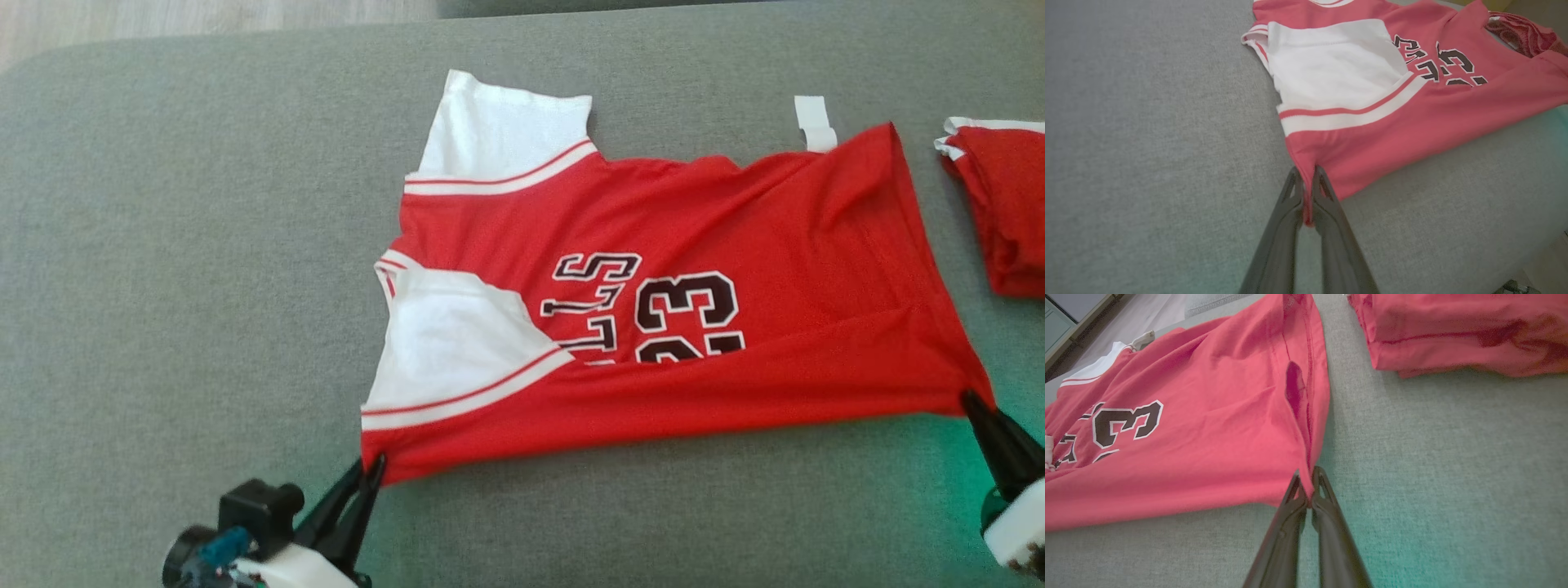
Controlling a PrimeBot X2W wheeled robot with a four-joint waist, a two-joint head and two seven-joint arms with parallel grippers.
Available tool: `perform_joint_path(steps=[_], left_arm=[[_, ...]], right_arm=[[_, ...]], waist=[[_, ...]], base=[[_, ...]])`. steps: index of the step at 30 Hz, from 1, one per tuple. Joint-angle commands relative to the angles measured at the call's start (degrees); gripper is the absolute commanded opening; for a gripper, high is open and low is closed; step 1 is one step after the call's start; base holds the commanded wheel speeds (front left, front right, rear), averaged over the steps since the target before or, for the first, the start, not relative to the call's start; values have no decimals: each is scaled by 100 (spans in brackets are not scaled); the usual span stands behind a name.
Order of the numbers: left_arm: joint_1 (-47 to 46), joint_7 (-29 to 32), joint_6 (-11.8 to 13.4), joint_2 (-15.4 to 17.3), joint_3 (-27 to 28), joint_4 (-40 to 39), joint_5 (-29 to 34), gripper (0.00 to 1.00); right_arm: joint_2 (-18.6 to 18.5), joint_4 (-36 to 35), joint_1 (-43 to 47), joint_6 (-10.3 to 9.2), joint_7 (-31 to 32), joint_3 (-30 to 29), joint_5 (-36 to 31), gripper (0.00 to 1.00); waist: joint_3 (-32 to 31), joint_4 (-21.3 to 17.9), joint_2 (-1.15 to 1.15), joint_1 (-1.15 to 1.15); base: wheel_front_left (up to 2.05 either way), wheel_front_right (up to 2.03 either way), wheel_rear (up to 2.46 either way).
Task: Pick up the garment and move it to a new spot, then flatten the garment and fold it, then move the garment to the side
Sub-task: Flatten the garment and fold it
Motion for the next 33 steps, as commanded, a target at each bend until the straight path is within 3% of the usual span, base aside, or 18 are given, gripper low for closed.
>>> perform_joint_path(steps=[1,4,5,6,7,13,17,20,21,27,33], left_arm=[[-56,22,44,149,166,-239,-71,0],[-54,68,40,127,108,-256,-74,0],[-86,73,39,99,97,-245,-78,11],[-117,89,42,74,93,-232,-90,88],[-161,118,38,62,89,-222,-98,100],[-851,226,-194,215,275,-498,-104,100],[-1949,327,-386,383,575,-619,41,100],[-3069,588,-683,439,671,-261,115,100],[-3069,588,-683,439,671,-261,115,100],[-5255,1377,-1221,303,284,1194,5,100],[-6696,2054,-1282,342,-501,2485,-458,100]], right_arm=[[-229,-197,124,-5,17,-73,43,0],[-138,-213,225,-5,14,-194,-20,0],[-99,-203,232,-5,2,-250,-57,39],[-52,-187,223,-5,-13,-322,-93,100],[-7,-185,205,-5,-40,-394,-142,100],[151,-469,156,-5,-102,-654,-374,100],[252,-816,47,-5,-136,-759,-556,100],[364,-1041,-136,-5,-101,-763,-691,100],[364,-1041,-136,-5,-101,-763,-691,100],[539,-1344,-624,-5,2,-579,-909,100],[665,-1573,-902,-5,68,-416,-1040,100]], waist=[[7,20,0,1],[22,53,0,1],[25,59,0,1],[28,61,0,1],[27,63,0,1],[85,51,0,1],[334,-19,0,1],[639,-123,0,1],[639,-123,0,1],[1236,-480,0,1],[1670,-827,0,1]], base=[[0,0,0],[0,0,0],[0,0,0],[0,0,0],[0,0,0],[0,0,0],[0,0,0],[0,0,0],[0,0,0],[0,0,0],[0,0,0]])
